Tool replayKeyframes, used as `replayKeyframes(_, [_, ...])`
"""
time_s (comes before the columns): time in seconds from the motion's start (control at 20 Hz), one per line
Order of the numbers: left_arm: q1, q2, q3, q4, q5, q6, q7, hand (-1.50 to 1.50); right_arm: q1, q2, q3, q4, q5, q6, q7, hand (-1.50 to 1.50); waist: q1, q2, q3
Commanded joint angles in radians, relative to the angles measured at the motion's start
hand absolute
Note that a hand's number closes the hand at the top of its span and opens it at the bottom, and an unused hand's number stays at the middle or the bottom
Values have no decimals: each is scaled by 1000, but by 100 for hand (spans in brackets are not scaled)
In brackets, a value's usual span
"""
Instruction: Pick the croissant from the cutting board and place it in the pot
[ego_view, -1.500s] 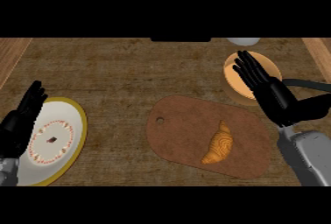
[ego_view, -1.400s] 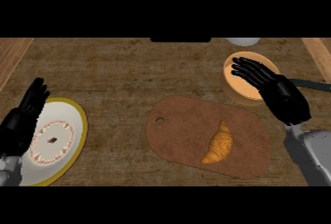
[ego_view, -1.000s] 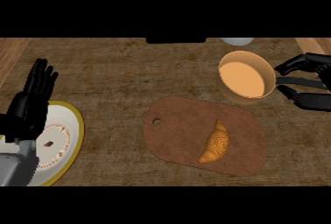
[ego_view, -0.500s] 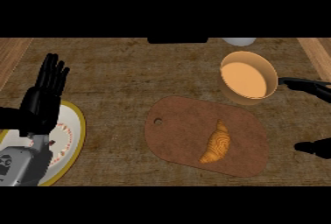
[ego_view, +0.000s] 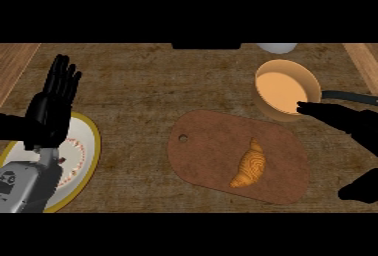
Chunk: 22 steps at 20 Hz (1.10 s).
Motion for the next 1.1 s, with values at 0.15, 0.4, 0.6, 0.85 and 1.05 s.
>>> replayKeyframes(0.15, [-2,-22,8,0,-18,-27,-3,0,-56,150,157,-98,103,77,314,-150,3,1,1])
replayKeyframes(0.4, [24,-24,35,-25,-35,-40,24,0,-64,260,177,-29,191,108,385,-150,3,1,1])
replayKeyframes(0.6, [11,-47,45,-47,-59,-39,42,0,-66,304,148,-22,169,212,420,-150,0,0,1])
replayKeyframes(0.85, [29,-65,74,-39,-73,-64,44,0,48,362,189,-3,334,138,299,-150,-2,0,2])
replayKeyframes(1.05, [-10,-91,89,-2,-103,-57,30,0,-5,377,126,79,366,143,173,-150,-2,1,2])
